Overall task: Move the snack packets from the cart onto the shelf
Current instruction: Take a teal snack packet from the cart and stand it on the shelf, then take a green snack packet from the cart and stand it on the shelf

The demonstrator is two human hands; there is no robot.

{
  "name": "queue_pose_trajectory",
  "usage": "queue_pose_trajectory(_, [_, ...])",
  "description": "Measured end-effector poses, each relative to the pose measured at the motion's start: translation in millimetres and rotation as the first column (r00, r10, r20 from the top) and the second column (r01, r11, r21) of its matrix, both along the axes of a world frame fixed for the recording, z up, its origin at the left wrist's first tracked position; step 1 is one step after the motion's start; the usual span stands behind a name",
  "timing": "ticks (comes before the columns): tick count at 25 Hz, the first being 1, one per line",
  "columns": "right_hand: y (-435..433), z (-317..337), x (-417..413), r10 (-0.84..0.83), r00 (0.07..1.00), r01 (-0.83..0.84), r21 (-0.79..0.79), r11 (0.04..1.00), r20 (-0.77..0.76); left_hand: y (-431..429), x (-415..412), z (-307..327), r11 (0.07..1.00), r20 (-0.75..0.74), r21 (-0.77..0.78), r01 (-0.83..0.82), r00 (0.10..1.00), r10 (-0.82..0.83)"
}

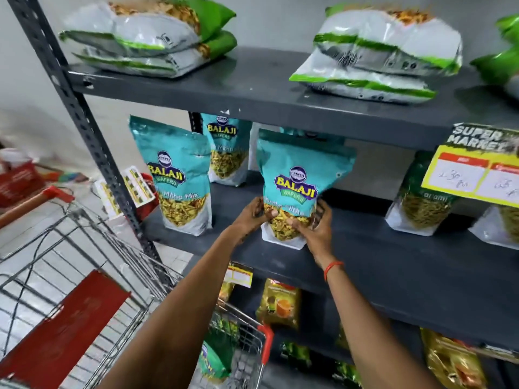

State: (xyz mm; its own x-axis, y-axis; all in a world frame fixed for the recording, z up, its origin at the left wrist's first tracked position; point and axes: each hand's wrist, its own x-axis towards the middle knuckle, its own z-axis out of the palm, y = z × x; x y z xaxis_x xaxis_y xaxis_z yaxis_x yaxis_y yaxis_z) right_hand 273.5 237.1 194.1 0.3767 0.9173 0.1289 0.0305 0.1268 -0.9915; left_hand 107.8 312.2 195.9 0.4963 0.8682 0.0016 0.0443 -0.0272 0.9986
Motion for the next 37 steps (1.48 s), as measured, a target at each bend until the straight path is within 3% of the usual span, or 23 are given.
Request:
queue_pose_trajectory(4, [-6.2,2.8,-0.2,-0.016,1.000,0.018,-0.078,0.997,0.021,-2.3,-1.6,-0.4,0.998,-0.086,-0.059,0.030,0.996,-0.035])
queue_pose_trajectory(6, [-22.6,2.4,-10.6,-0.085,0.993,0.094,-0.121,0.988,0.079,-22.3,-7.3,-0.7,0.997,-0.171,0.038,-0.071,0.982,0.077])
queue_pose_trajectory(8, [-56.0,-15.6,-39.8,-0.168,0.983,0.176,-0.136,0.975,0.074,-65.3,-31.0,-17.7,0.951,-0.138,0.130,-0.280,0.945,0.297])
queue_pose_trajectory(11, [-121.9,-72.5,-101.6,-0.099,0.988,0.119,-0.171,0.978,0.120,-152.0,-89.6,-74.8,0.805,-0.041,0.140,-0.576,0.809,0.586])
queue_pose_trajectory(13, [-160.8,-111.5,-142.2,0.008,0.994,0.023,-0.283,0.959,0.109,-192.1,-123.0,-114.9,0.673,-0.168,0.168,-0.720,0.652,0.739])
queue_pose_trajectory(15, [-185.6,-144.1,-173.8,0.082,0.990,-0.027,-0.411,0.911,0.117,-203.0,-141.3,-147.9,0.596,-0.336,0.144,-0.790,0.528,0.780])
queue_pose_trajectory(17, [-198.1,-170.7,-198.6,0.107,0.991,-0.041,-0.601,0.799,0.075,-199.3,-152.3,-173.4,0.639,-0.477,-0.021,-0.769,0.570,0.669])
queue_pose_trajectory(19, [-195.1,-191.7,-215.8,0.033,0.999,-0.048,-0.749,0.661,-0.035,-187.0,-166.2,-204.3,0.758,-0.534,-0.245,-0.605,0.737,0.415])
queue_pose_trajectory(21, [-184.4,-207.6,-226.8,-0.097,0.977,-0.097,-0.804,0.587,-0.189,-173.0,-177.7,-229.4,0.824,-0.513,-0.393,-0.409,0.841,0.173])
queue_pose_trajectory(25, [-158.8,-256.5,-229.2,-0.195,0.969,-0.029,-0.856,0.516,-0.150,-149.2,-185.5,-258.0,0.800,-0.494,-0.540,-0.261,0.868,-0.049])
queue_pose_trajectory(29, [-151.5,-267.2,-225.9,0.028,0.989,-0.142,-0.914,0.381,-0.142,-146.9,-183.7,-267.5,0.790,-0.477,-0.562,-0.246,0.877,-0.066])
queue_pose_trajectory(33, [-148.1,-254.7,-221.9,0.088,0.994,-0.100,-0.878,0.469,-0.066,-158.9,-193.0,-250.5,0.823,-0.465,-0.521,-0.227,0.884,-0.051])
queue_pose_trajectory(37, [-162.5,-198.0,-206.7,-0.040,0.998,-0.028,-0.852,0.523,-0.057,-177.5,-207.7,-201.3,0.932,-0.525,-0.318,-0.173,0.851,-0.021])
